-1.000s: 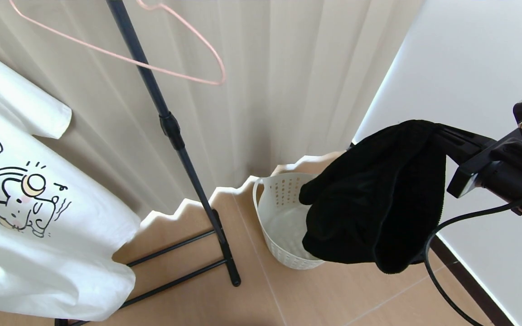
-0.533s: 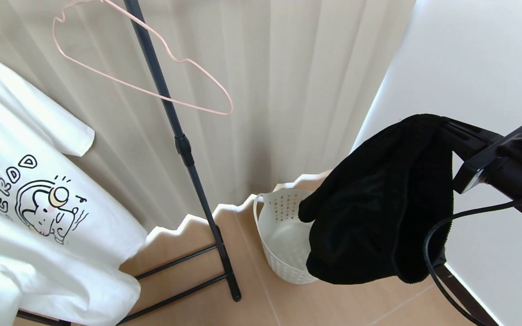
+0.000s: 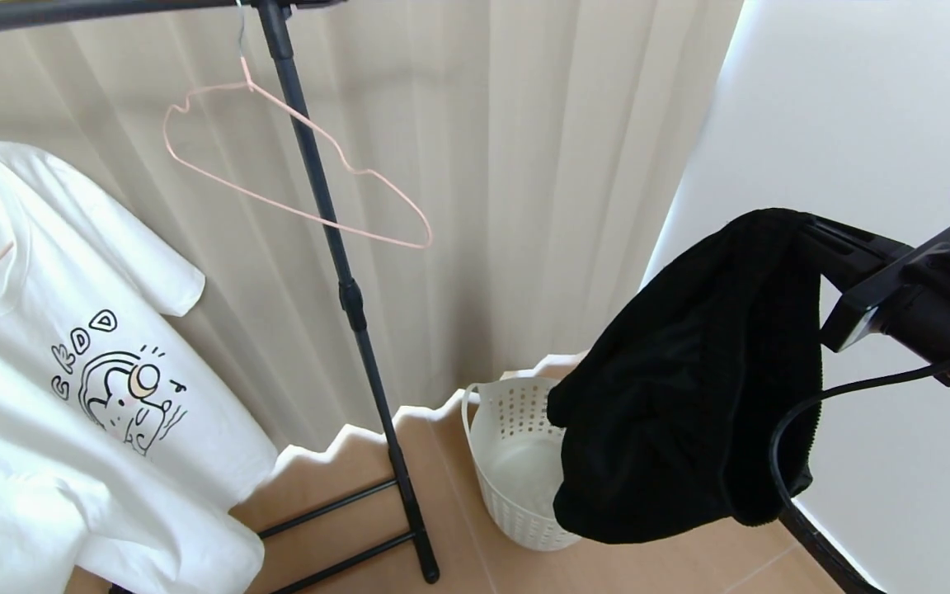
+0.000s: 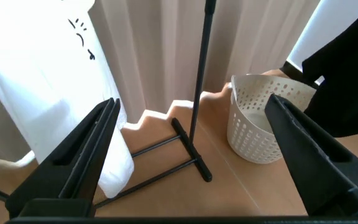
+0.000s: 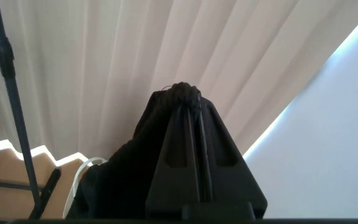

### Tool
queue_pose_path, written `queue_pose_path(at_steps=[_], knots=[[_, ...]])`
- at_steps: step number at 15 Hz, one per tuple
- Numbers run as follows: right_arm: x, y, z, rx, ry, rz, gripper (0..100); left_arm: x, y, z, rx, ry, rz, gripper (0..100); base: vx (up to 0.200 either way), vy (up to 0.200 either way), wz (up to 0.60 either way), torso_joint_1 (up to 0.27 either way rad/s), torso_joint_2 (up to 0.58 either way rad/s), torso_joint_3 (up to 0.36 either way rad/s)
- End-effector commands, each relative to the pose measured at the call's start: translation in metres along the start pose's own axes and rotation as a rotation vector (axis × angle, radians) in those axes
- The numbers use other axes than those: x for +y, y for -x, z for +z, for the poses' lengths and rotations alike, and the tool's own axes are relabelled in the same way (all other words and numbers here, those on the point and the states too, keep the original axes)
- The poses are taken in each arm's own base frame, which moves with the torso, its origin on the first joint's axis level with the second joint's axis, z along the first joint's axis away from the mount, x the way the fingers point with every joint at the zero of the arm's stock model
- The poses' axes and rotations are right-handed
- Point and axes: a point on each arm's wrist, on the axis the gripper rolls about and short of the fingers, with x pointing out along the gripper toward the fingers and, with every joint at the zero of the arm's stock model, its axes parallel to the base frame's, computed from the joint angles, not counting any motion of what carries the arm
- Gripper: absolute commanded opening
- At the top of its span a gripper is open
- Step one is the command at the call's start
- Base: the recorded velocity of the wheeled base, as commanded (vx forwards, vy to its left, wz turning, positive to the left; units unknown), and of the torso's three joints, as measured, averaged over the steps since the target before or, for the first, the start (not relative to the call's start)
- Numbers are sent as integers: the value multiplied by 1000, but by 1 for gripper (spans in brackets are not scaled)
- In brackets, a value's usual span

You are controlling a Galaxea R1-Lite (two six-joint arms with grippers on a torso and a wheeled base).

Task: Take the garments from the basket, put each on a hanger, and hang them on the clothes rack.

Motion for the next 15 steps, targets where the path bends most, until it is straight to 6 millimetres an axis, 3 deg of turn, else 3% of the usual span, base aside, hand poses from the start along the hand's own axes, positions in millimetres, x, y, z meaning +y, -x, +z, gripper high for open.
queue_pose_path(at_steps=[1, 5, 12, 15], knots=[[1, -1, -2, 8, 0, 4, 0, 0, 0, 0, 0, 0, 0, 100, 0, 0, 0, 144, -427, -71], [1, -1, -3, 11, -1, 5, 0, 0, 0, 0, 1, 0, 0, 100, 0, 0, 0, 188, -507, -148], [1, -1, -3, 11, -1, 6, 0, 0, 0, 0, 1, 0, 0, 100, 0, 0, 0, 233, -574, -316], [1, -1, -3, 11, -1, 6, 0, 0, 0, 0, 0, 0, 0, 100, 0, 0, 0, 186, -426, -98]])
